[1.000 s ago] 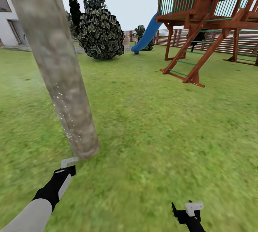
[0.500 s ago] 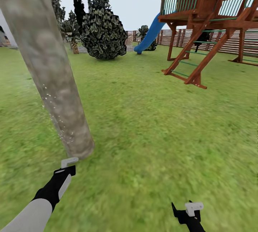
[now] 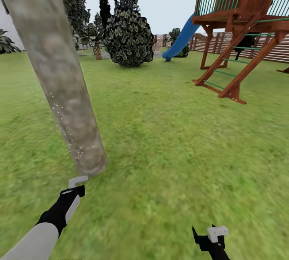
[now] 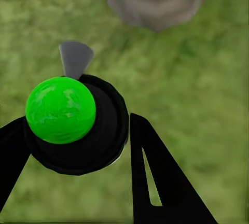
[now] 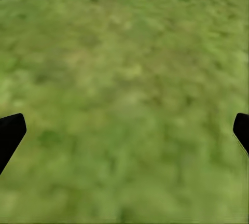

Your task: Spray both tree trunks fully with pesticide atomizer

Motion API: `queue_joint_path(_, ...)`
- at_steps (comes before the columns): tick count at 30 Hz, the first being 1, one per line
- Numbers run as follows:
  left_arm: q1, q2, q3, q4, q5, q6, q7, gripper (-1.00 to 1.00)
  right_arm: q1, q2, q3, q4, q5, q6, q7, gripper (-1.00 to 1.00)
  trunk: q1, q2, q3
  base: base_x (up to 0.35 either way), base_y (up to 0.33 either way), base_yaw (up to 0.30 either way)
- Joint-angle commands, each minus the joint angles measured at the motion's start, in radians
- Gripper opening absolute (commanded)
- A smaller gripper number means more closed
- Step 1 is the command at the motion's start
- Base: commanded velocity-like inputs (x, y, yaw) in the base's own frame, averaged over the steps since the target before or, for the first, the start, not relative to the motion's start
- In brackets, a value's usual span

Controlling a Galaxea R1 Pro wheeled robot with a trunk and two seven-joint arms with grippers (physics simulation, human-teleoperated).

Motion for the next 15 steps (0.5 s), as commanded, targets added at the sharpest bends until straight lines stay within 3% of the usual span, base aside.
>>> queue_joint_path(1, 0.000, 0.000, 0.000, 0.000, -0.001, 0.000, 0.000, -1.00, 0.000, 0.000, 0.000, 0.000, 0.000, 0.000, 0.000, 1.00, 0.000, 0.000, 0.000, 0.081, -0.269, 0.227)
queue_joint_path(5, 0.000, 0.000, 0.000, 0.000, -0.001, 0.000, 0.000, -1.00, 0.001, 0.000, 0.000, 0.000, -0.001, 0.000, -0.002, 1.00, 0.000, 0.000, 0.000, 0.081, -0.269, 0.110)
queue_joint_path(15, 0.000, 0.000, 0.000, 0.000, -0.001, 0.000, 0.000, -1.00, 0.001, -0.001, 0.000, 0.000, -0.002, 0.000, 0.000, 1.00, 0.000, 0.000, 0.000, 0.078, -0.269, 0.002)
